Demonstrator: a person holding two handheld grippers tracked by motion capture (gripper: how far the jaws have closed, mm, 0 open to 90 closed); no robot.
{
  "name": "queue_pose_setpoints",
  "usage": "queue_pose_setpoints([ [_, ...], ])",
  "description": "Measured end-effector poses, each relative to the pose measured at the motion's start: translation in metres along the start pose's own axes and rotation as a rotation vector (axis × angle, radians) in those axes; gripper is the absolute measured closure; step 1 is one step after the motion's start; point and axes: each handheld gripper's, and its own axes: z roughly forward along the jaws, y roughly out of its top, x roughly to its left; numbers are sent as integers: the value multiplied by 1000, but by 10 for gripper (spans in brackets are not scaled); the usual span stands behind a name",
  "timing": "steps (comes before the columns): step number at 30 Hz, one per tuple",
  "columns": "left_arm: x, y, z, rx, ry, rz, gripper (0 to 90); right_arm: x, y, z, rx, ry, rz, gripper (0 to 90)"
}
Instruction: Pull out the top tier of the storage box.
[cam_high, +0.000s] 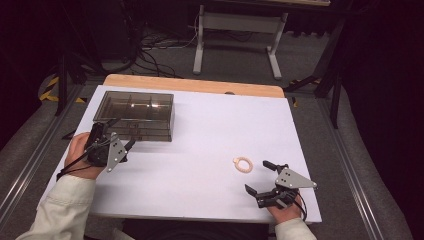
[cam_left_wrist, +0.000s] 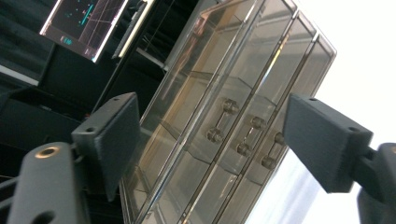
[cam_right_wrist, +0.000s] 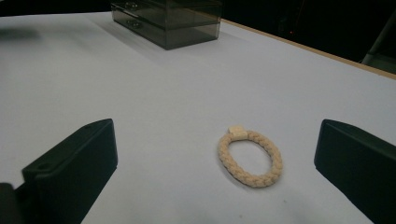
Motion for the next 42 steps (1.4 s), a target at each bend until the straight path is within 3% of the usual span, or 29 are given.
queue_pose_setpoints([
  [5,-8,0,4,48,39,50,287,1,0,0,3,1,-6,1],
  [18,-22,-2,14,109,148,160,380,1,0,0,5,5,-9,1],
  [26,-26,-8,19,152,177,194,409,1,-1,0,7,5,-13,1],
  [36,-31,-11,23,166,222,238,438,2,-1,1,13,7,-21,2],
  [42,-33,-11,25,178,218,268,456,3,0,1,19,6,-28,2],
])
